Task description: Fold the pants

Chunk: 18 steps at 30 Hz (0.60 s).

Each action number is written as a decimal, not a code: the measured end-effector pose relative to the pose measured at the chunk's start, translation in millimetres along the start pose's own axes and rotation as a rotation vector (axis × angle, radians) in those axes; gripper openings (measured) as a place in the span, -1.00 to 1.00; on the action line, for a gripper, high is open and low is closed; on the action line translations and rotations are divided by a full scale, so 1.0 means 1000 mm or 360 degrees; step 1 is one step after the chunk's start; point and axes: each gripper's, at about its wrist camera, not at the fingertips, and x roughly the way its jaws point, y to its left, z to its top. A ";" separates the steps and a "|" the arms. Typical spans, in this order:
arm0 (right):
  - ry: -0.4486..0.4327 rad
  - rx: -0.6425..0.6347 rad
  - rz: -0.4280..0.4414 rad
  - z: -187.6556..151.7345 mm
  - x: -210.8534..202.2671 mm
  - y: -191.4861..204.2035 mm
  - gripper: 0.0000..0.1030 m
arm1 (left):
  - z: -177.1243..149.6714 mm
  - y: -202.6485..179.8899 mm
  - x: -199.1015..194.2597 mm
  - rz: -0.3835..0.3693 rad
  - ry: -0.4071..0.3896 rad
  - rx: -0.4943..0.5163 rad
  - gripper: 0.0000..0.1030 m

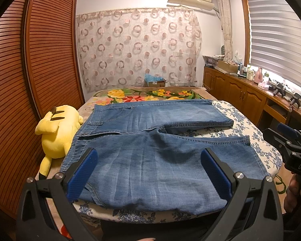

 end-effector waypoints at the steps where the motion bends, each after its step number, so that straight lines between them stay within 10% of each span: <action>1: 0.0000 0.0000 0.0000 0.000 0.000 0.000 0.84 | 0.000 0.000 0.000 0.0000 -0.0001 0.0000 1.00; 18: -0.0003 0.0000 0.0001 0.001 -0.002 0.000 0.84 | 0.000 0.000 0.000 0.0001 -0.0004 0.0002 1.00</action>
